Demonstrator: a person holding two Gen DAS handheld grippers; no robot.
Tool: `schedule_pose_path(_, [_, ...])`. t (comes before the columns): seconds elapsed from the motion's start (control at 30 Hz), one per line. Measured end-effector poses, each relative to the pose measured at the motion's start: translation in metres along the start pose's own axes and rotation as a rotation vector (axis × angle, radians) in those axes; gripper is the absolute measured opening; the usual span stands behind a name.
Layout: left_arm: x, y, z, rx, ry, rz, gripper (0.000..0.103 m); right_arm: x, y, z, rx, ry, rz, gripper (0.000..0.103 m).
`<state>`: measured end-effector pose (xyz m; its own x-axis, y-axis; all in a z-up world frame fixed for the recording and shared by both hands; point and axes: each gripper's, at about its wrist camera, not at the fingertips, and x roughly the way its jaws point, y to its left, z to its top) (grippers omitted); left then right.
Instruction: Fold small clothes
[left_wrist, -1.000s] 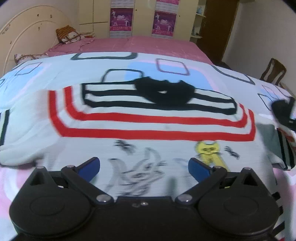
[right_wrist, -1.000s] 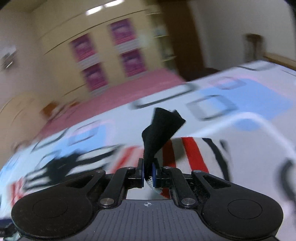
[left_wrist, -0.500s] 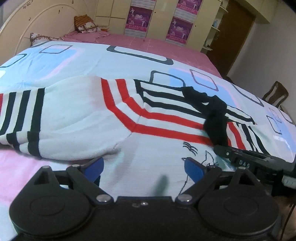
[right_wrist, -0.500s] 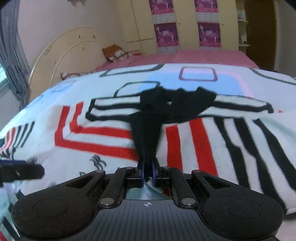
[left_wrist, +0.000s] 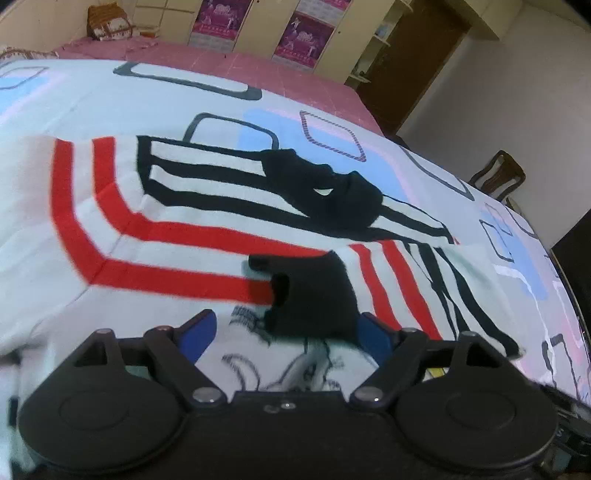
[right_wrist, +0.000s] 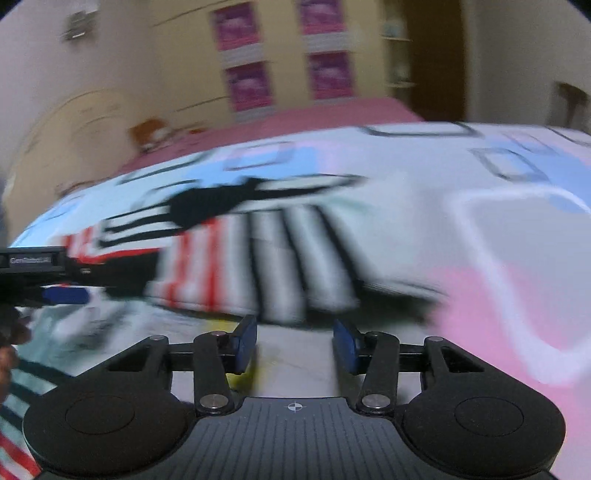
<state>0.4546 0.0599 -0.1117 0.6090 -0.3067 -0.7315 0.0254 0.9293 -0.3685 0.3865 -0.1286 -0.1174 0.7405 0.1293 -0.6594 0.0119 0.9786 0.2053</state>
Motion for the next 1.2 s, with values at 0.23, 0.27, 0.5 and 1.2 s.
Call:
schedule_pose_path(0.23, [0.026, -0.013, 0.015, 0.052, 0.039, -0.076, 0.016, 0.012, -0.053, 0.007, 0.157, -0.011, -0.115, 0.044])
schedule_pose_path(0.27, [0.025, -0.014, 0.016, 0.063, 0.029, -0.064, 0.006, 0.016, -0.053, 0.010, 0.151, -0.008, -0.128, 0.034])
schedule_pose_path(0.5, [-0.027, 0.015, 0.023, 0.087, -0.143, 0.046, 0.005, 0.021, -0.055, 0.009, 0.089, -0.004, -0.141, 0.017])
schedule_pose_path(1.2, [0.002, -0.083, -0.021, 0.335, -0.150, -0.004, 0.060, 0.020, -0.003, 0.027, -0.024, 0.042, -0.003, 0.017])
